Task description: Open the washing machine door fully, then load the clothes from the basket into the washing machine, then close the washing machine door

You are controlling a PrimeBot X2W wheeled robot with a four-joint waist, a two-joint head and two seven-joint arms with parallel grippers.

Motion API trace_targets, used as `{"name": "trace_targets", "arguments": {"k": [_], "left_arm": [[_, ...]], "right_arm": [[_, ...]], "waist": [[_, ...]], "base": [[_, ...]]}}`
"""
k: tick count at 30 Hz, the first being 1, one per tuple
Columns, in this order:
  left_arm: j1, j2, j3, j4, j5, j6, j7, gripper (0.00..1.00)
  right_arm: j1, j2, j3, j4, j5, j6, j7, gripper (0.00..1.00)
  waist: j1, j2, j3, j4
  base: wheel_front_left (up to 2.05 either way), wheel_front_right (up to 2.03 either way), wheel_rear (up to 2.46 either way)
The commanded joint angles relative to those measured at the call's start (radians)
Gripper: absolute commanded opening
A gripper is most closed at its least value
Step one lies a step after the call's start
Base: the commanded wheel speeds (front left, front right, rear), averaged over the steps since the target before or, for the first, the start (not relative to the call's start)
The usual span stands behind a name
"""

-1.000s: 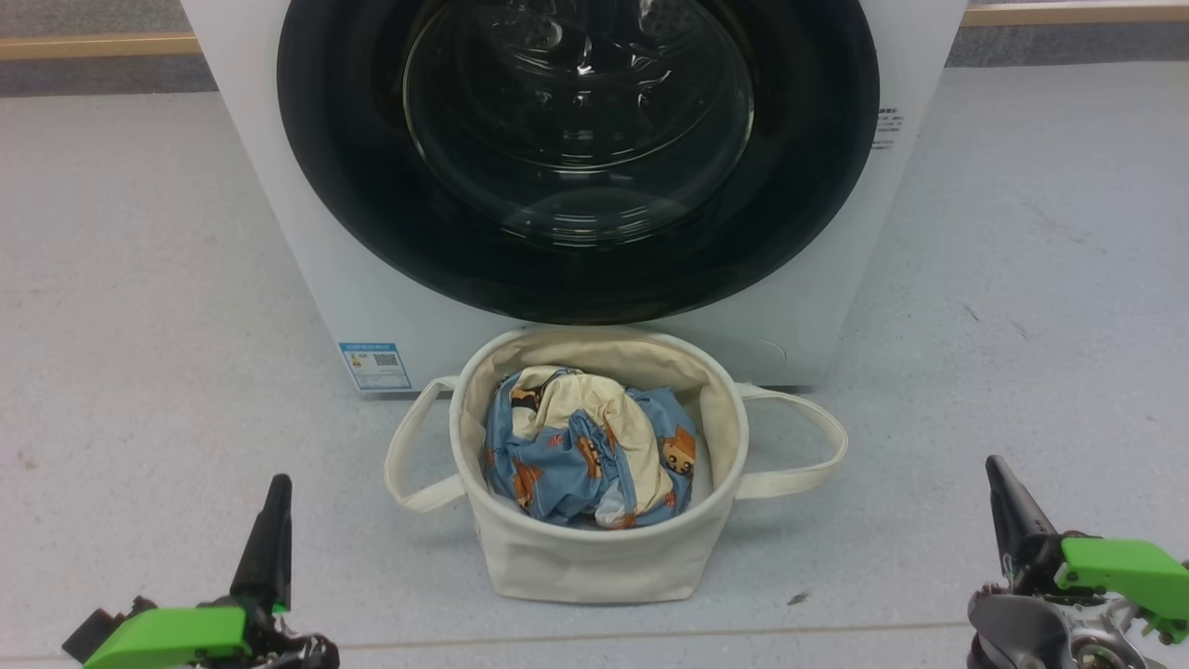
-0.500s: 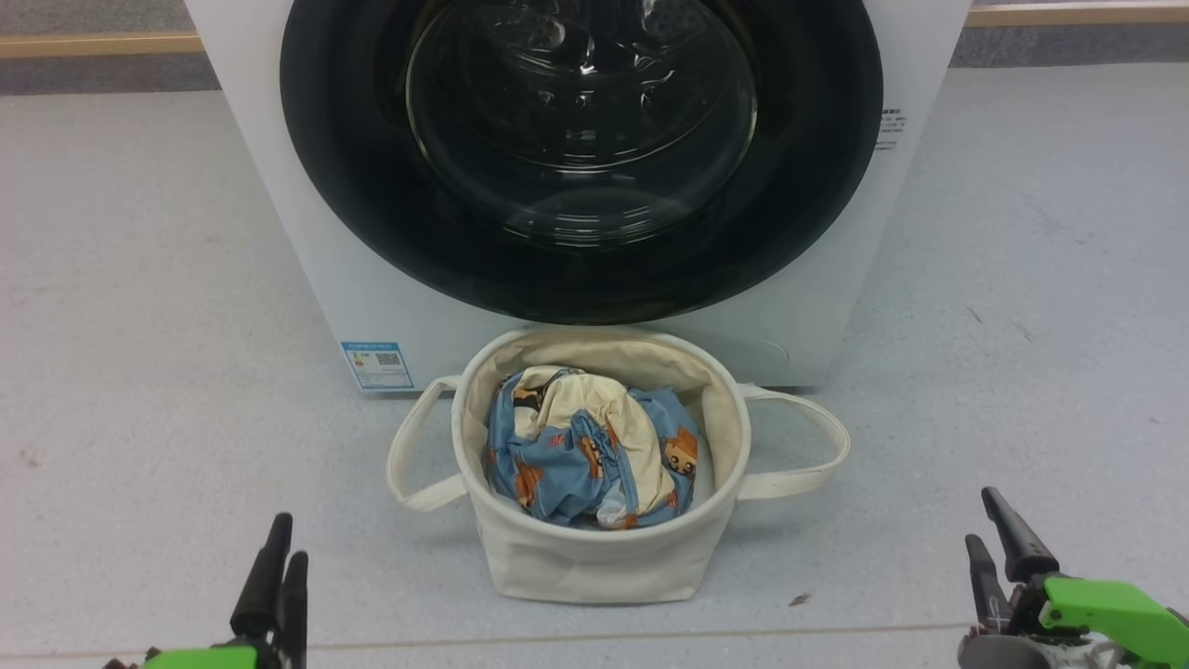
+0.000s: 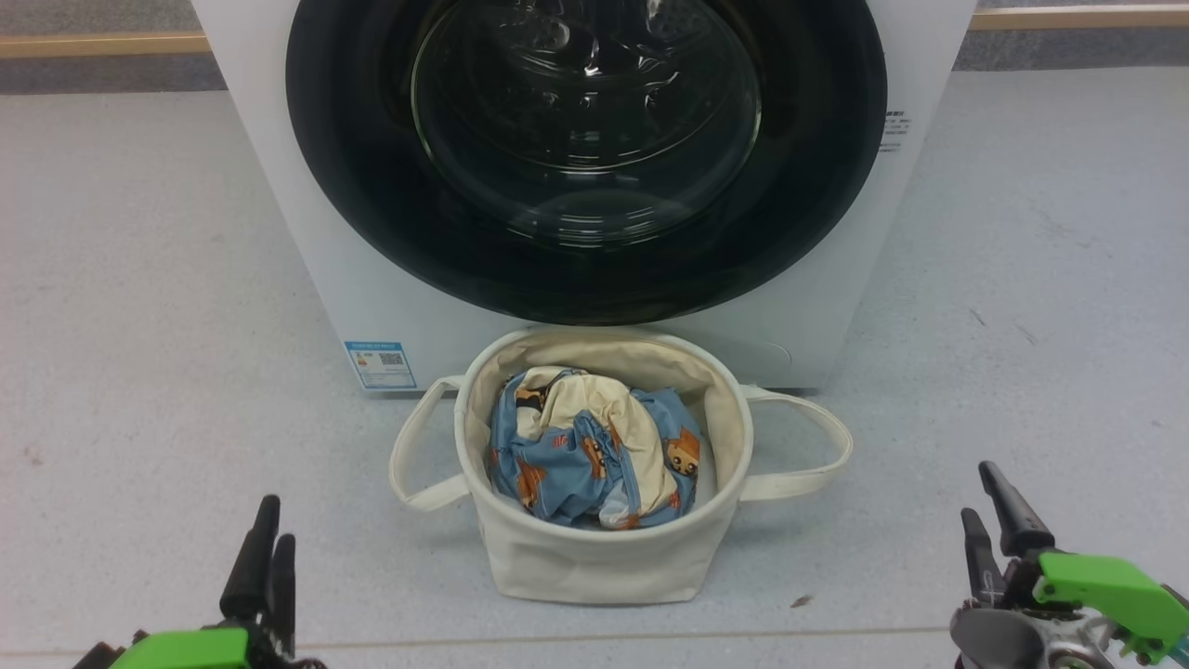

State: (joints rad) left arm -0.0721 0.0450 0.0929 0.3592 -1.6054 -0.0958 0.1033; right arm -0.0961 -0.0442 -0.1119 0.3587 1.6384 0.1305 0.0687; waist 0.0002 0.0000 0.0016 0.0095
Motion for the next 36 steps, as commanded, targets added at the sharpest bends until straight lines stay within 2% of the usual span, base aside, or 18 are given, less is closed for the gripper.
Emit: {"name": "trace_targets", "arguments": {"k": [1,5,6,12,19,27,36], "left_arm": [[-0.050,0.028,0.007,-0.031,0.017,-0.002,-0.011,1.00],[-0.058,0.052,-0.025,-0.023,0.092,-0.003,-0.049,1.00],[-0.058,0.052,-0.025,-0.023,0.092,-0.003,-0.049,1.00],[-0.075,0.078,-0.060,-0.006,0.186,-0.002,-0.082,1.00],[-0.094,0.101,-0.081,0.000,0.330,0.024,-0.106,1.00],[-0.103,0.113,-0.102,0.009,0.482,0.043,-0.130,1.00],[-0.124,0.117,-0.099,0.035,0.581,0.034,-0.158,1.00]], "right_arm": [[-0.059,-0.007,0.012,-0.029,-0.010,0.000,-0.016,1.00],[-0.078,-0.028,0.057,-0.029,-0.115,0.000,-0.044,1.00],[-0.078,-0.028,0.057,-0.029,-0.115,0.000,-0.044,1.00],[-0.095,-0.027,0.068,-0.033,-0.294,0.000,-0.062,1.00],[-0.108,-0.022,0.090,-0.045,-0.472,0.000,-0.082,1.00],[-0.125,-0.031,0.133,-0.056,-0.587,0.000,-0.106,1.00],[-0.141,-0.061,0.193,-0.070,-0.670,0.000,-0.132,1.00]], "waist": [[-0.0001,0.0000,0.000,0.000],[-0.0001,0.0000,0.000,0.000],[-0.0001,0.0000,0.000,0.000],[-0.0001,0.0000,0.001,0.002],[-0.0001,0.0000,0.002,0.006],[-0.0001,0.0000,0.001,0.009],[-0.0001,0.0000,0.000,0.015]], "base": [[0.00,0.00,0.00],[0.00,0.00,0.00],[0.00,0.00,0.00],[0.00,0.00,0.00],[0.00,0.00,0.00],[0.00,0.00,0.00],[0.00,0.00,0.00]]}}
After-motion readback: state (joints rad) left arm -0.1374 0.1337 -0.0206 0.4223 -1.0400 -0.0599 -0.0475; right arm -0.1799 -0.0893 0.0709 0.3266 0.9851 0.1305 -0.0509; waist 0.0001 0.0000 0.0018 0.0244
